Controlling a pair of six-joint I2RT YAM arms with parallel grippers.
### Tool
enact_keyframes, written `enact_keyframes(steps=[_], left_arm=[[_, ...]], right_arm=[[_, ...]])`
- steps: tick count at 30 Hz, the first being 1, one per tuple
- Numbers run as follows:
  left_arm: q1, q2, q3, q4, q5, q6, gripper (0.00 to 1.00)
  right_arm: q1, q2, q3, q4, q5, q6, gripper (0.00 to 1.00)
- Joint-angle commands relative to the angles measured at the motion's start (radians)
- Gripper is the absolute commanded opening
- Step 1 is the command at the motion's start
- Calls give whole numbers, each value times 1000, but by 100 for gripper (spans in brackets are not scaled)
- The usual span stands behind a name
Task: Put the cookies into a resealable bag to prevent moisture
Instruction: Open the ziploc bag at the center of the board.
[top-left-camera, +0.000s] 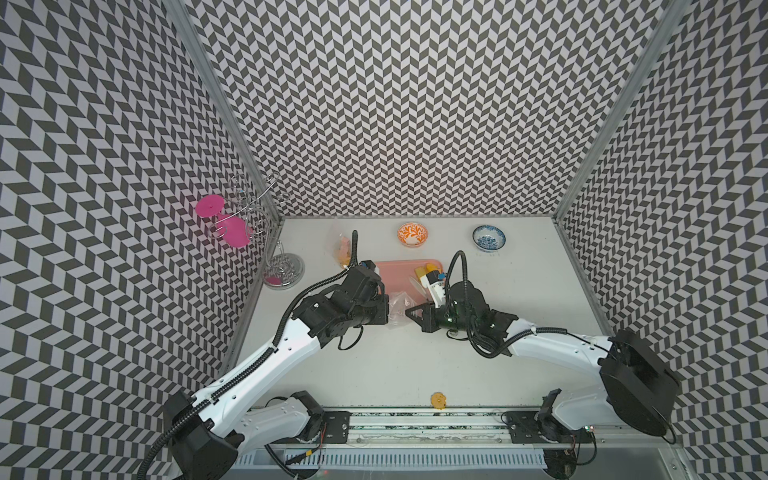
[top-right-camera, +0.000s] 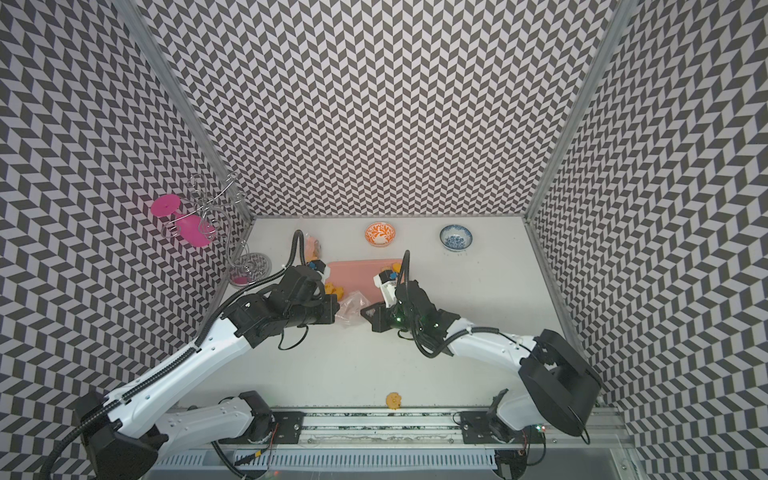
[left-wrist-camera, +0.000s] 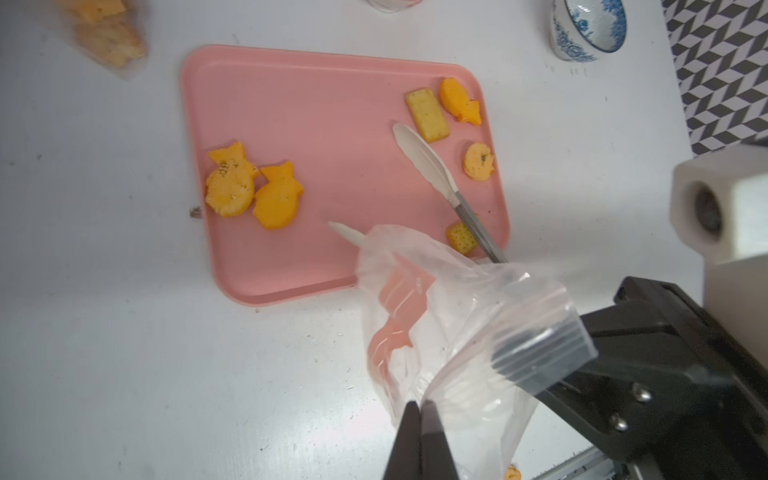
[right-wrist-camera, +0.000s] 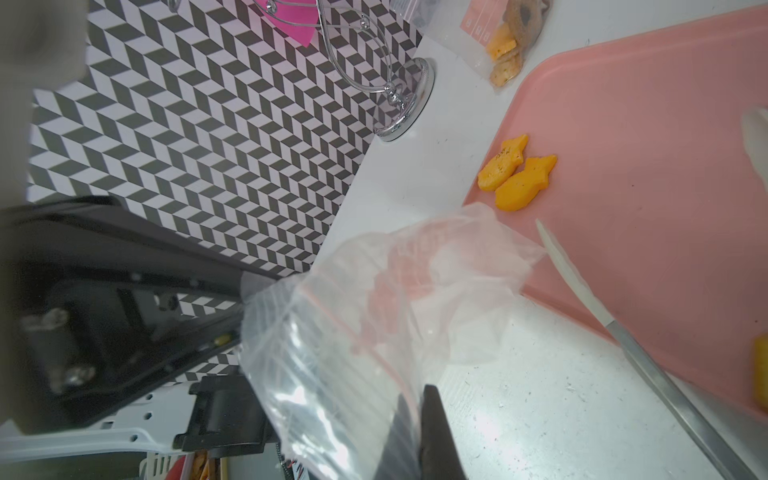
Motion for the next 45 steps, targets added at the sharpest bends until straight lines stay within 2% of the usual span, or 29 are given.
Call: enact_keyframes(steps=[1,5,9,10,12,13,16,18,22,27,28,31,33,40,45], left_arm=[[16,-20,4,-107,-99,-3,0],[13,-7,-2,-150,-131,-12,0],[-4,19,-54,-135,-117,-23,0],[-6,16,-72,-111,-99,-27,0],[-4,-12,-108,-38,-39,-31,10],[-3,-39,-132,19,-1,-33,11],[12,-100,-202,159,117,-62,16],[29,-94,-225,188,185,-65,21],[32,-68,-225,177,197,-35,29],[75,-31,-208,216,252,11,31],[78,-26,-203,229,266,13,31],[82,-12,-195,235,288,13,10],[94,-2,-185,182,264,19,3],[112,-17,-97,-64,156,47,0],[105,-22,-73,-198,179,12,0]], right_arm=[[9,-21,-25,-20,40,-67,2],[12,3,-18,-10,7,-79,1],[26,54,5,46,-95,-70,0],[29,65,5,76,-126,-53,0],[29,86,5,116,-181,-20,0],[29,95,7,133,-203,-6,0],[29,110,2,177,-233,35,0],[29,114,0,198,-245,52,0],[29,117,-8,226,-273,76,0],[29,110,-17,230,-277,85,0],[29,108,-18,224,-269,83,0],[26,101,-29,212,-252,78,0],[23,89,-29,175,-211,58,0],[18,67,-11,-17,54,0,0],[25,115,9,-53,67,-34,0]])
